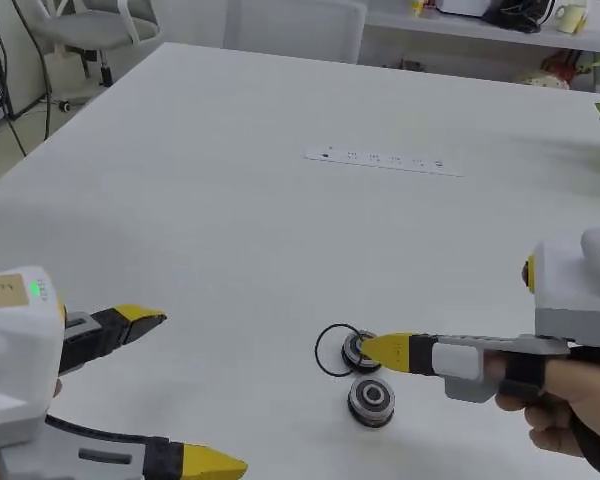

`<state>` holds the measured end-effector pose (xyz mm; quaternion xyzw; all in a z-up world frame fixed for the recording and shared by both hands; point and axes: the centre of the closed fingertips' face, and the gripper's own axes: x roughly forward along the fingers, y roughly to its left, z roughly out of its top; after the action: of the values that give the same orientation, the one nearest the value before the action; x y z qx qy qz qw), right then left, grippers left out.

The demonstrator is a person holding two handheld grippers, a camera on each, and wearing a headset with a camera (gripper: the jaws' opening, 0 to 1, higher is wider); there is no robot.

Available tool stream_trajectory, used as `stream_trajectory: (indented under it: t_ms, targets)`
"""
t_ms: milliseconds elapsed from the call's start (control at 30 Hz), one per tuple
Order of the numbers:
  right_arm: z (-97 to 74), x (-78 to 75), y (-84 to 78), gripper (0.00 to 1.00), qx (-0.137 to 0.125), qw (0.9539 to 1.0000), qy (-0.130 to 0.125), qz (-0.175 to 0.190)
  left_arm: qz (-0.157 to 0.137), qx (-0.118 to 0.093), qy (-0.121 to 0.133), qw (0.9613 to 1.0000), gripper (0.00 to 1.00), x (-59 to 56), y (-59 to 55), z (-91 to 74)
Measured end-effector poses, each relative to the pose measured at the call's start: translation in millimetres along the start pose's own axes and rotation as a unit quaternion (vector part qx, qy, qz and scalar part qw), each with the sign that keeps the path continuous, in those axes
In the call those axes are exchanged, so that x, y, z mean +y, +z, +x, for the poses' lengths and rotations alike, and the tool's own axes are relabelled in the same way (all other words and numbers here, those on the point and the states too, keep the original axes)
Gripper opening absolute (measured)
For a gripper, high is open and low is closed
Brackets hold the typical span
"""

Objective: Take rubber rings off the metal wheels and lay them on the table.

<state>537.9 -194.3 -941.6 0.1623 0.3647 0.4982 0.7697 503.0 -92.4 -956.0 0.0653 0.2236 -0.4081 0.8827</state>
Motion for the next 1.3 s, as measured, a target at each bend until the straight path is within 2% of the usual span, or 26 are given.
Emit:
stream_trajectory:
  t_ms: [133, 267, 400, 567, 800, 900, 1033, 1067, 1133, 1300]
  targets:
    - [6.1, 5.6, -0.5, 0.00, 0.006, 1.0000, 0.007, -0.003, 0.000, 0.001, -0.007, 1.0000, 0.99, -2.4, -0.7, 0.9]
    - [14.0, 9.1, -1.5, 0.00, 0.021, 0.9996, 0.008, -0.016, 0.016, 0.014, -0.013, 0.9997, 0.99, -5.6, -4.2, 1.7]
    - [22.6, 10.9, -0.9, 0.00, 0.034, 0.9989, 0.010, -0.029, 0.012, 0.006, -0.012, 0.9998, 0.98, -4.4, -1.7, 1.2]
    - [36.6, 11.2, -5.5, 0.00, 0.058, 0.9969, 0.008, -0.053, 0.014, 0.006, -0.009, 0.9998, 0.97, -3.7, -2.0, 0.2]
    - [50.3, 2.5, -14.3, 0.00, 0.076, 0.9954, -0.002, -0.059, 0.011, 0.008, -0.008, 0.9999, 0.96, -3.0, -3.5, 0.4]
    - [53.9, -4.2, -20.2, 0.00, 0.072, 0.9961, -0.016, -0.047, 0.011, 0.011, -0.010, 0.9998, 0.96, -3.5, -5.0, 0.8]
    - [57.9, -6.8, -31.1, 0.00, 0.077, 0.9962, -0.018, -0.035, 0.008, 0.013, -0.011, 0.9998, 0.95, -3.9, -5.7, 1.0]
    - [58.2, -6.6, -36.0, 0.00, 0.090, 0.9949, -0.017, -0.043, 0.008, 0.013, -0.011, 0.9998, 0.95, -3.6, -6.0, 1.0]
    - [58.0, -10.0, -40.0, 0.00, 0.097, 0.9930, -0.027, -0.062, 0.006, 0.014, -0.012, 0.9998, 0.95, -3.8, -6.6, 1.2]
    - [58.6, -11.6, -44.5, 0.00, 0.103, 0.9924, -0.027, -0.062, 0.000, 0.013, -0.010, 0.9999, 0.95, -3.2, -6.8, 1.0]
